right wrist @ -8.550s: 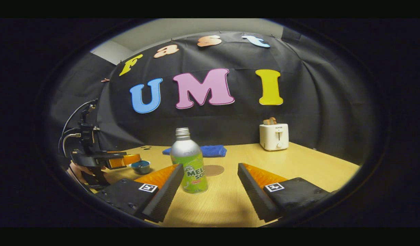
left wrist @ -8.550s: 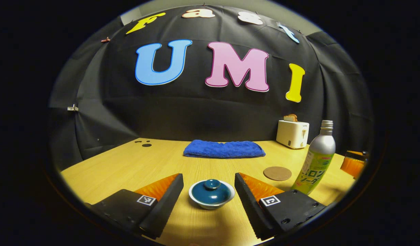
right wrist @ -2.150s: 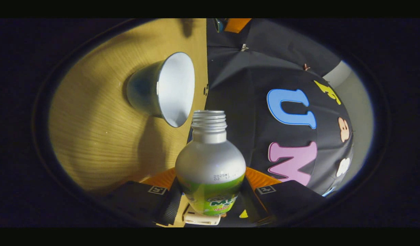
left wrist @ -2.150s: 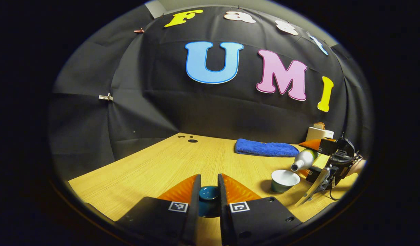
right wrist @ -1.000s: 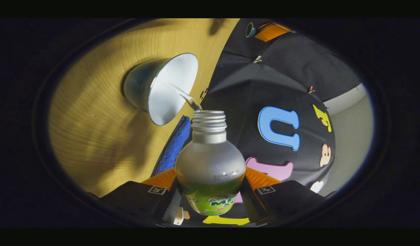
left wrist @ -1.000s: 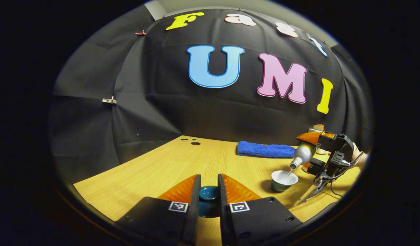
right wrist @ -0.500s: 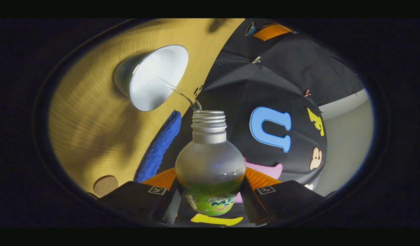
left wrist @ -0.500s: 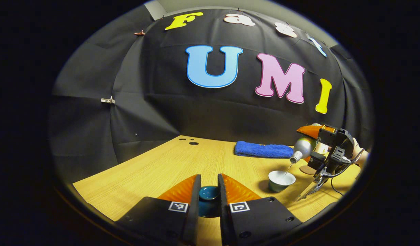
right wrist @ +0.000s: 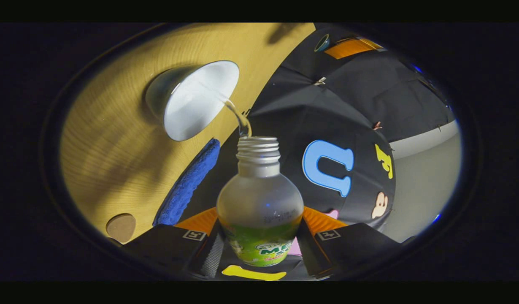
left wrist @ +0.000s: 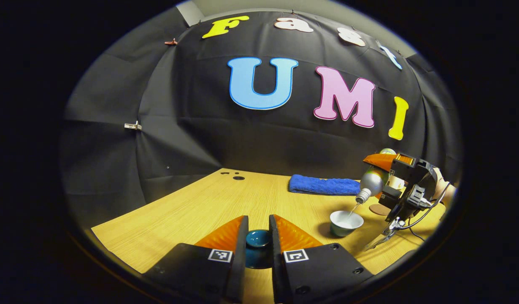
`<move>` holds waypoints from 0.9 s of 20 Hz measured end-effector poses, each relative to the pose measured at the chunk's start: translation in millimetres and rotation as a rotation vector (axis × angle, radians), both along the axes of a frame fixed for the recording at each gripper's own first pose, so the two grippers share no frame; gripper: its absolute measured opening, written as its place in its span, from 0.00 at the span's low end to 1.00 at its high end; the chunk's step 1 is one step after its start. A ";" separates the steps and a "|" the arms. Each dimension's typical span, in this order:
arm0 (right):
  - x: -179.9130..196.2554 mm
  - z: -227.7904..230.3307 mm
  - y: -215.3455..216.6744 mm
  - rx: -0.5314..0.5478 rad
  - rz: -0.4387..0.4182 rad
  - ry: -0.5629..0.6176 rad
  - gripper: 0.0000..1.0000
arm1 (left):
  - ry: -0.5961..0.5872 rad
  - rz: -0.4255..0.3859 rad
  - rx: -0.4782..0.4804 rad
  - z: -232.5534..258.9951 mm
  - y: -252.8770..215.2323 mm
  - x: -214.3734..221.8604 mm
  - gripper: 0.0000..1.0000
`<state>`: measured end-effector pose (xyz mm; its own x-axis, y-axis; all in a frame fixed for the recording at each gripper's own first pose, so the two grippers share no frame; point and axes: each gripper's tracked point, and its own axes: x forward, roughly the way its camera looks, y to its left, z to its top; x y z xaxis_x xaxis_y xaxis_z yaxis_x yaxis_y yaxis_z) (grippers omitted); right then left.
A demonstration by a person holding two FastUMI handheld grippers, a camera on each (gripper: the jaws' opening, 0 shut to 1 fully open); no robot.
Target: Open the teacup lid with one hand, grasp the water bottle and pour water into the teacup with the other hand; after pouring, place the water bottle on the coaster and then close the teacup lid.
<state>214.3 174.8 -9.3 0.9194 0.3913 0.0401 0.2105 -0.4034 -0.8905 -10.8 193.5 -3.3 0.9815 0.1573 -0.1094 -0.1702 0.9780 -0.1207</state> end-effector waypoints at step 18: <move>-5.7 6.7 9.7 -0.021 0.023 -0.023 0.79 | -0.009 -0.011 0.007 3.9 -6.4 -4.0 0.30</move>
